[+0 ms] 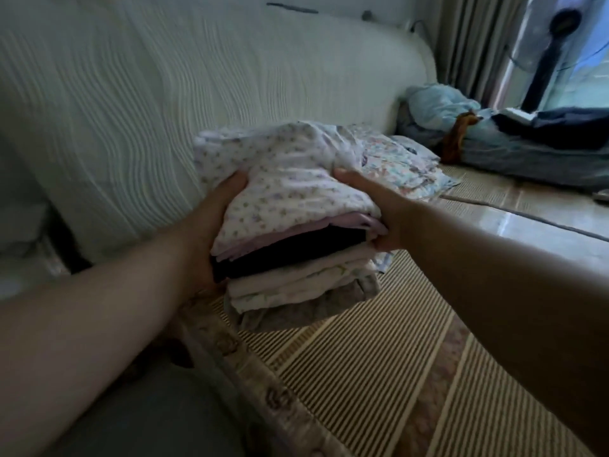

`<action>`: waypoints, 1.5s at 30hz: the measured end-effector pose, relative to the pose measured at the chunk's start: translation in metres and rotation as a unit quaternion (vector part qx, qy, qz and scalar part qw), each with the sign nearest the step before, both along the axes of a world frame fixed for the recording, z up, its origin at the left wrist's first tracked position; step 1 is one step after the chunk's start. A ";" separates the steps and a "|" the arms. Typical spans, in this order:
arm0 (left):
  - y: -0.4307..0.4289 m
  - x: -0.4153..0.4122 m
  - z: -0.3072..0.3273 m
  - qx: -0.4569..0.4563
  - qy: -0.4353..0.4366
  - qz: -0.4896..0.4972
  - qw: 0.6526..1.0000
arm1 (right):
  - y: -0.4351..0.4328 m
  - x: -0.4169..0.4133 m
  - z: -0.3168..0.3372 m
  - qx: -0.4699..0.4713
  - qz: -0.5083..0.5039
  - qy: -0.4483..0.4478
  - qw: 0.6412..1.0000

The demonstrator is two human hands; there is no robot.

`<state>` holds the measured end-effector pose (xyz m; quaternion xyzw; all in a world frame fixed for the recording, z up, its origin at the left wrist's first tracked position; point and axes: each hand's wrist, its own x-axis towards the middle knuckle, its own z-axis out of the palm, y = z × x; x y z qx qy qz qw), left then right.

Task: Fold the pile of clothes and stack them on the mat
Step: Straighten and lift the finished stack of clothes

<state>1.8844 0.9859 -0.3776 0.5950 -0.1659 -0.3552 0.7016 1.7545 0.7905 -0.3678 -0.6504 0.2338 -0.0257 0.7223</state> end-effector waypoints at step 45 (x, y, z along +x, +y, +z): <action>-0.017 -0.015 -0.121 0.492 -0.664 -0.137 0.546 | 0.013 0.017 -0.165 -0.829 0.103 0.049 0.548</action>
